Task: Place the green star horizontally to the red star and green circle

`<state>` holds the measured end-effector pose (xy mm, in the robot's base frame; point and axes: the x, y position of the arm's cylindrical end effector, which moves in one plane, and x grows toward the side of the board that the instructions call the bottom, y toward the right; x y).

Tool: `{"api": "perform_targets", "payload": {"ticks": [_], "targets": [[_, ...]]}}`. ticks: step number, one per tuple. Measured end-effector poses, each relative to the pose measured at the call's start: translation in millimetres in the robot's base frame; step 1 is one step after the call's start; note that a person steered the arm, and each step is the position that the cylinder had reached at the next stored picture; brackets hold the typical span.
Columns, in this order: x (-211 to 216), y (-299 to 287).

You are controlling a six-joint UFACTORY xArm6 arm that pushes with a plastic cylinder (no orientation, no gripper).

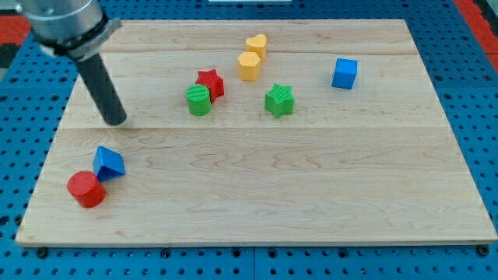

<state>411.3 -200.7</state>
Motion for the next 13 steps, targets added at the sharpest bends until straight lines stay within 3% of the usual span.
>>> {"api": "perform_targets", "payload": {"ticks": [2, 3, 4, 6, 7, 9, 10, 12, 13], "targets": [[-72.0, 96.0], [-72.1, 151.3], [-53.5, 168.4], [-72.6, 193.8], [-49.3, 178.1], [-45.3, 119.5], [-45.3, 125.1], [-36.3, 215.8], [-14.5, 203.6]]}}
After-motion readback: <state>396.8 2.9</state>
